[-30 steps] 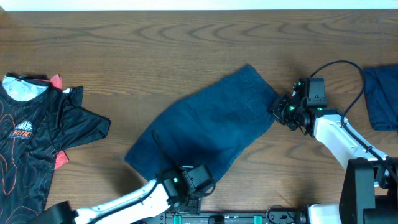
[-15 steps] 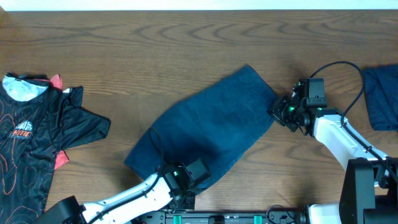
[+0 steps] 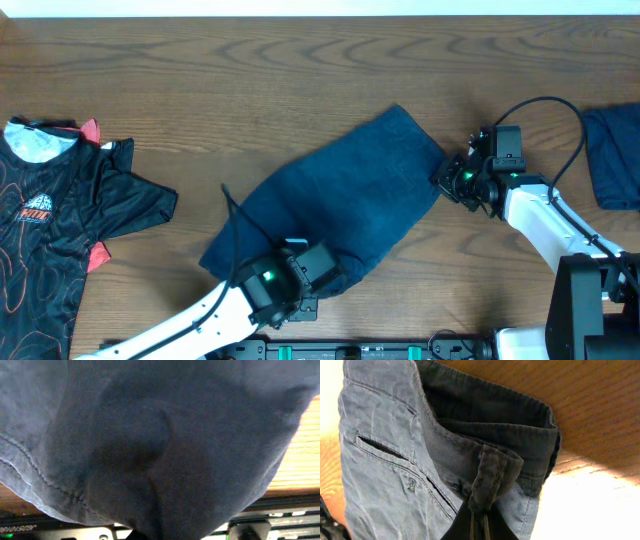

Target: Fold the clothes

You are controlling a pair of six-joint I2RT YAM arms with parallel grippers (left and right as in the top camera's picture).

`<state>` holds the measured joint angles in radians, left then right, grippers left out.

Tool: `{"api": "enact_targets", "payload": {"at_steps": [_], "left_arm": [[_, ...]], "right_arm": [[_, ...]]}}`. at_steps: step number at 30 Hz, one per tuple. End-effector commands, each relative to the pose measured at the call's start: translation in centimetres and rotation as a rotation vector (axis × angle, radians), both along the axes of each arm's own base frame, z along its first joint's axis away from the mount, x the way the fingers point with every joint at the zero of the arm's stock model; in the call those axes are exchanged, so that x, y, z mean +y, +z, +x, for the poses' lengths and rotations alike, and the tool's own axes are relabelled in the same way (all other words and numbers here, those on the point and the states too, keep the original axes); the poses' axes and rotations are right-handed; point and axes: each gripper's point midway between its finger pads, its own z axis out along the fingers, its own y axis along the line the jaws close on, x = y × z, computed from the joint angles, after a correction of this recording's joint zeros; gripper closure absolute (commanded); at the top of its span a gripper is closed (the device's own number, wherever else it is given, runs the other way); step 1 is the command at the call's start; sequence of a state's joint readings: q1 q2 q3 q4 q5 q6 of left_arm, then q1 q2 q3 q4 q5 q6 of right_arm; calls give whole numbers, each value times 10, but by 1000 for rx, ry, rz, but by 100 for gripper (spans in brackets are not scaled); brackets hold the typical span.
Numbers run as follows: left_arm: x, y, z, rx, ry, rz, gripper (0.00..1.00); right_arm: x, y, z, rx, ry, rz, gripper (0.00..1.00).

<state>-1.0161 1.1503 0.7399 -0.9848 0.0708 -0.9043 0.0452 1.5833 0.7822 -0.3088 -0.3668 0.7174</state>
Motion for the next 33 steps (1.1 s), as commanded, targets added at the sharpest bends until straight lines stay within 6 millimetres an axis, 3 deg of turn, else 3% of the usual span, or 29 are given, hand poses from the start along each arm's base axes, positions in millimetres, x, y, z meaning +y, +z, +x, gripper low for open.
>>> {"api": "enact_targets", "payload": {"at_steps": [1,7,11,14,18,21,24,26,28,29,33], "left_arm": [[4,7,9,-56,-28,14,94],[11,11,22,-131,-19,60,94],[2,19,25,-140,-68,28,94],[-12,23,14,-86,-161,-40,94],[-11,25,14,-87,-181,-35,94],[-20,41,19,-118,-181,-79,93],[-28,60,29,-181,-233,-106,76],[-31,66,33,-206,-241,-116,72],[-33,67,35,-212,-240,-123,75],[-33,67,34,-210,-240,-120,93],[-30,67,37,-223,-226,-107,94]], "right_arm": [[3,-1,1,-18,46,-21,99],[3,13,14,-89,116,-56,99],[3,22,19,-108,156,-77,99],[3,25,21,-106,158,-78,99],[2,25,21,-106,155,-85,99],[0,24,21,-102,150,-96,99],[-1,23,19,-97,156,-102,99],[-1,23,19,-97,156,-102,99],[-1,23,19,-97,156,-102,99],[-1,23,19,-96,156,-102,99],[-1,23,19,-95,156,-102,99]]}}
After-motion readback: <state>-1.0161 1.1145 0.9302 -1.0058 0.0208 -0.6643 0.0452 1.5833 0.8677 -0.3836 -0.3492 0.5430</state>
